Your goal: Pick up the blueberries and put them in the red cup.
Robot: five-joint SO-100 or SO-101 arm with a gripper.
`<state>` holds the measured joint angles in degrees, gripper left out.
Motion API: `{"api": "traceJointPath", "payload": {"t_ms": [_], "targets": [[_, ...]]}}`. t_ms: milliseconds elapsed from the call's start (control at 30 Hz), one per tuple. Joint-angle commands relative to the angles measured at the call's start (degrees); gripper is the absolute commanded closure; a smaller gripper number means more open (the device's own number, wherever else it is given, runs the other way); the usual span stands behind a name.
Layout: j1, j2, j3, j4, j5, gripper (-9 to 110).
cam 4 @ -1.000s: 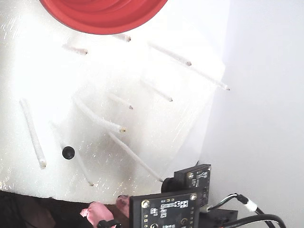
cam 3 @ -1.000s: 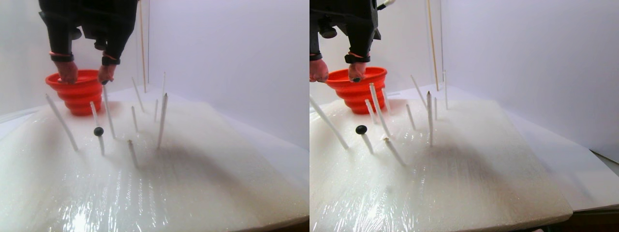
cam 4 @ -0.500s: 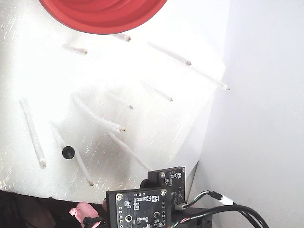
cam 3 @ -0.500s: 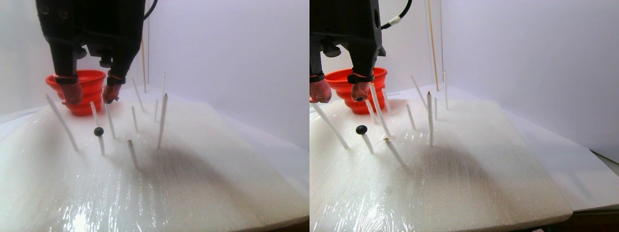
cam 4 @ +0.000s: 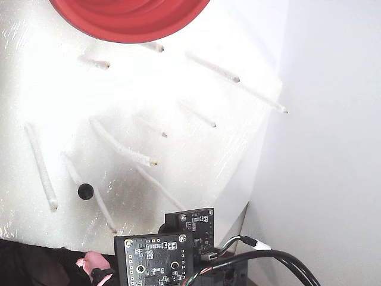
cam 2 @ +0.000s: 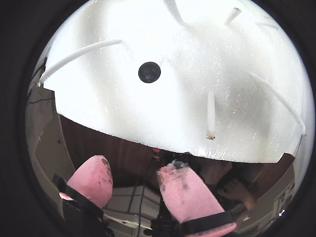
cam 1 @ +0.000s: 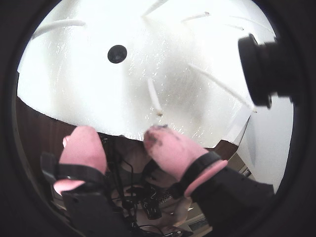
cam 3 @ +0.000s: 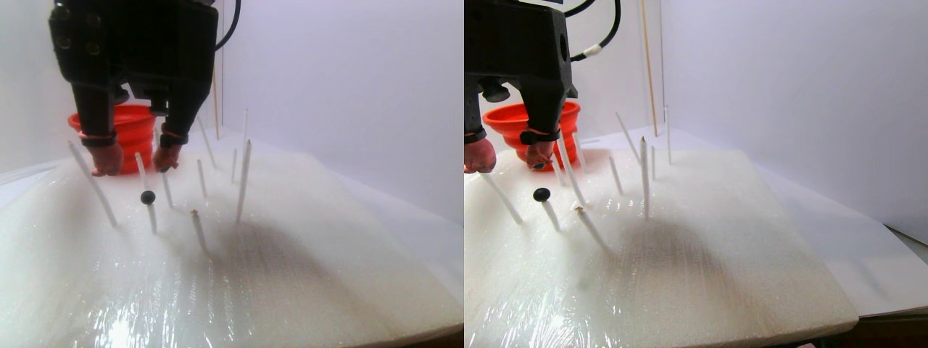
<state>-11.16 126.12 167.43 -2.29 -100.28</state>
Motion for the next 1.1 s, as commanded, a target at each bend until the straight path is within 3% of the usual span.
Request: {"api": "traceJointPath", "payload": {"t_ms": [0, 300, 1067], "targets": [[-0.3, -3.0, 0.5, -4.1, -0.4, 84], [0.2, -15.4, -1.0, -16.1, -1.1, 84], [-0.9, -28.5, -3.7, -29.1, -1.1, 83]]}}
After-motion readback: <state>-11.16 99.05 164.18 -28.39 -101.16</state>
